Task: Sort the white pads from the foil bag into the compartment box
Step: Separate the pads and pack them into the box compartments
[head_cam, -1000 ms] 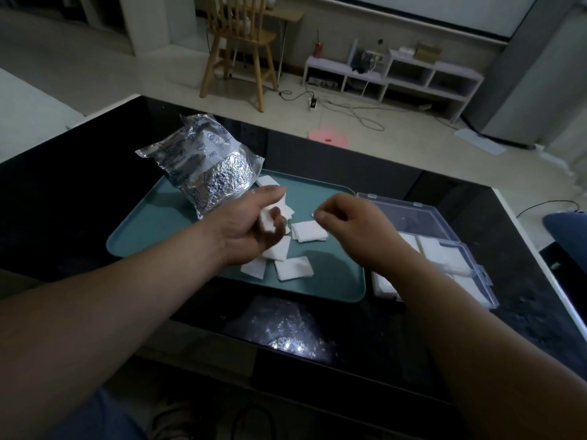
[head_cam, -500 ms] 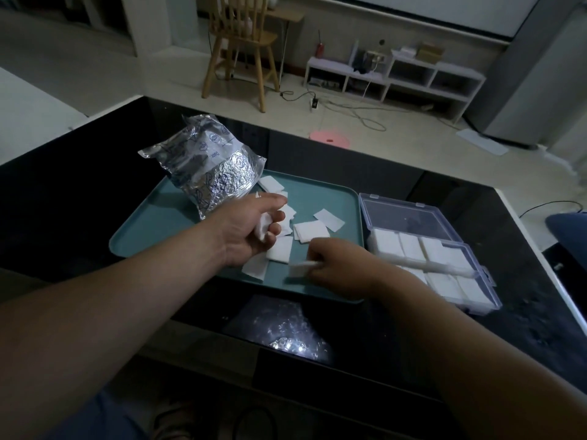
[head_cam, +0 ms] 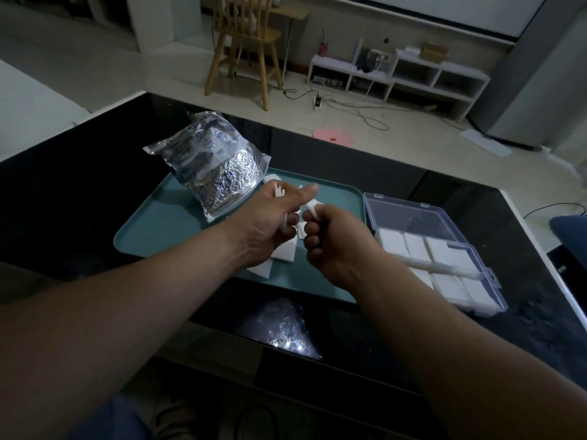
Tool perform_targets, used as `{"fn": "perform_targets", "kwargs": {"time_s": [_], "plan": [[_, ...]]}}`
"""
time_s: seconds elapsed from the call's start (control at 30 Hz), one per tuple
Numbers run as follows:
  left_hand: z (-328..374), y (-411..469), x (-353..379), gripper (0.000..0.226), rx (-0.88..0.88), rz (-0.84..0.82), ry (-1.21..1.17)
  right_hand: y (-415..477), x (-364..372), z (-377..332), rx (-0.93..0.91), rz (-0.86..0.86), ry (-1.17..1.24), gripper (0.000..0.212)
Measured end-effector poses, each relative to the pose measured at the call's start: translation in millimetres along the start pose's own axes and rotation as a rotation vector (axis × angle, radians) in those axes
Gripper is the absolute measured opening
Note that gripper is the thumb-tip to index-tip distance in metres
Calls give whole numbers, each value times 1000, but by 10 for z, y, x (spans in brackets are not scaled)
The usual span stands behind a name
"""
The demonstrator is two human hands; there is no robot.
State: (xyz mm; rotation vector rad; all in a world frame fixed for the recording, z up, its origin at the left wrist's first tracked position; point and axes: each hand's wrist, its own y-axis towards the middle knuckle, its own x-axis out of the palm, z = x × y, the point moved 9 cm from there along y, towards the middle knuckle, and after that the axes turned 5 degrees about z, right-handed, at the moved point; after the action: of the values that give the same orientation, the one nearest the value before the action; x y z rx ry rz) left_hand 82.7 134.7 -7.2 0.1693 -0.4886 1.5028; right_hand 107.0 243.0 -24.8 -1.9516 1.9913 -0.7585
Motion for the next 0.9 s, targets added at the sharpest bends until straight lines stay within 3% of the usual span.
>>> {"fn": "perform_targets", "kwargs": {"time_s": [0.1,0.3,0.5,0.57,0.67,0.73,0.83,0.9], "plan": [[0,-11,-26,35,80,43,125,-29,100,54,24,-21,21,27],[37,-17,-86,24,111,106,140,-110,242,199,-10,-66,-269,33],[-35,8,-141,28,29,144,-12,-62,240,230,34,-63,-4,35],[-32,1,-137,23,36,145,-6,-96,304,262,39,-109,-27,40],[-14,-15,-171,23,9,159,-16,-133,318,143,-44,-158,-252,49],[21,6,-210,30,-32,175,-78,-65,143,-185,-250,-57,-478,51],[33,32,-289,23,-95,217,-94,59,-221,-742,-624,248,-972,30],[6,32,-301,23,-120,222,-94,211,-296,-738,-680,263,-1273,17]]}}
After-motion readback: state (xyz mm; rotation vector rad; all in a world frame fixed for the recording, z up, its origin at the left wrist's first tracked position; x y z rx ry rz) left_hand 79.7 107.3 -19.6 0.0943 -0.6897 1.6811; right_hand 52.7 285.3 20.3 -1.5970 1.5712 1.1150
